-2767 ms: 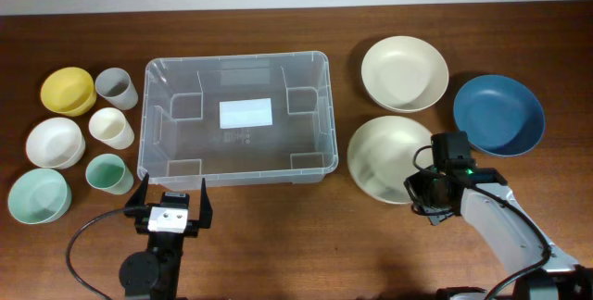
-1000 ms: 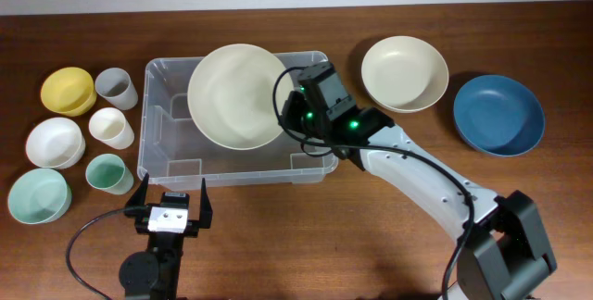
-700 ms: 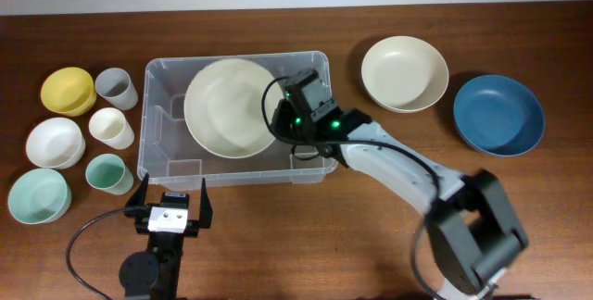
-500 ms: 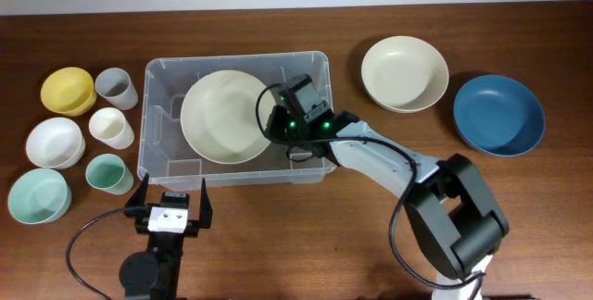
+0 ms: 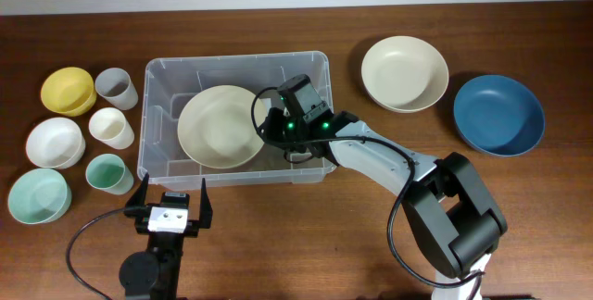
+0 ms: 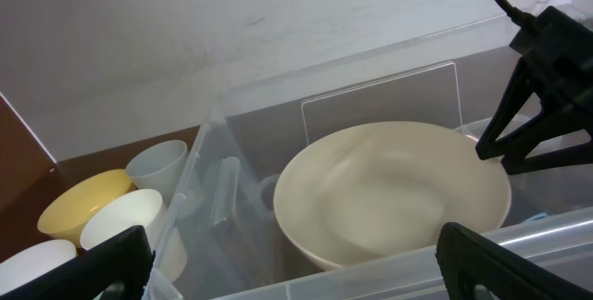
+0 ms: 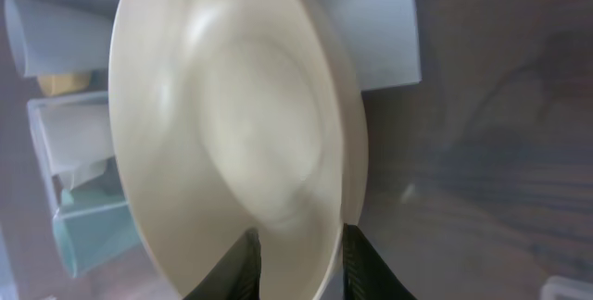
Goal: Pack container
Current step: 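Lift the cream bowl with the right gripper and lower it into the bin, then release the cream bowl and move the right gripper to the blue bowl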
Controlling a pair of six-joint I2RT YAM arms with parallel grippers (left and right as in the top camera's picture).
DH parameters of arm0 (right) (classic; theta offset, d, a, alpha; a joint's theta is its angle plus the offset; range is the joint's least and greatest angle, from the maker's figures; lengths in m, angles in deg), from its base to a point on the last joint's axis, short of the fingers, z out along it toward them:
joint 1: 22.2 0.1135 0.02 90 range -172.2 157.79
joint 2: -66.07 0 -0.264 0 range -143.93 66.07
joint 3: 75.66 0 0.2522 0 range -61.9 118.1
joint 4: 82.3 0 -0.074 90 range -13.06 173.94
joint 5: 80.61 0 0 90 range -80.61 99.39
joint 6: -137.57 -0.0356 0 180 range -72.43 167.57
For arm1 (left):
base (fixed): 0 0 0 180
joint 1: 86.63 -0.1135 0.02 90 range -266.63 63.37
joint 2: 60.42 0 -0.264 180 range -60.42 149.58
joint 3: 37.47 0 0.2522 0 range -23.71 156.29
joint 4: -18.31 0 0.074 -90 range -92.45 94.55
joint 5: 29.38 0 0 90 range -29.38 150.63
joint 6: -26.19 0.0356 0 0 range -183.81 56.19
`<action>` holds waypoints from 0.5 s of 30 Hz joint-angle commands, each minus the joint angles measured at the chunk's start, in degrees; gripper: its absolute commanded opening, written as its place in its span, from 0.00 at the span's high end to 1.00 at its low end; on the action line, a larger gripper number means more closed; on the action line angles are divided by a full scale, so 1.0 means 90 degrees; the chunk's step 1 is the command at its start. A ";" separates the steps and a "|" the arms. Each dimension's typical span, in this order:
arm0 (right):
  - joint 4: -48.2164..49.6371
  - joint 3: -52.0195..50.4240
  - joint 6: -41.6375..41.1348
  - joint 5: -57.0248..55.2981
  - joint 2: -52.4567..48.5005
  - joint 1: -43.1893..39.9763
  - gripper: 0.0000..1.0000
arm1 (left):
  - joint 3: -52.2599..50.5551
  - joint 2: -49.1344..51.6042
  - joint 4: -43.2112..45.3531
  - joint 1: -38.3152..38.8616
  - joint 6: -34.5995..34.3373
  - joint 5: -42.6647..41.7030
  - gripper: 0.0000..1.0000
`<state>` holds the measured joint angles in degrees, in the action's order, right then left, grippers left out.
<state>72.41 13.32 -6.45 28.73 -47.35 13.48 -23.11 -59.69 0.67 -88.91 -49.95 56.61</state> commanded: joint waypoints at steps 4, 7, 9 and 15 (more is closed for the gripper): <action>0.0051 0.0143 0.0000 0.0532 -0.0041 0.0041 0.76 | -0.0012 -0.0049 -0.0053 -0.0027 -0.0041 0.0046 0.00; 0.0148 0.0143 0.0151 0.0670 -0.0041 0.0041 0.76 | -0.0012 -0.0049 -0.0053 -0.0027 -0.0041 0.0049 0.00; 0.0168 0.0143 0.0192 0.0736 -0.0041 0.0039 0.76 | -0.0012 -0.0049 -0.0053 -0.0027 -0.0041 0.0049 0.00; 0.0075 0.0189 0.0821 0.0729 0.0107 -0.0160 0.75 | -0.0012 -0.0049 -0.0053 -0.0027 -0.0041 0.0049 0.00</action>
<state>73.70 13.32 -3.96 34.43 -47.35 13.30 -23.11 -59.69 0.67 -88.91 -49.97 56.61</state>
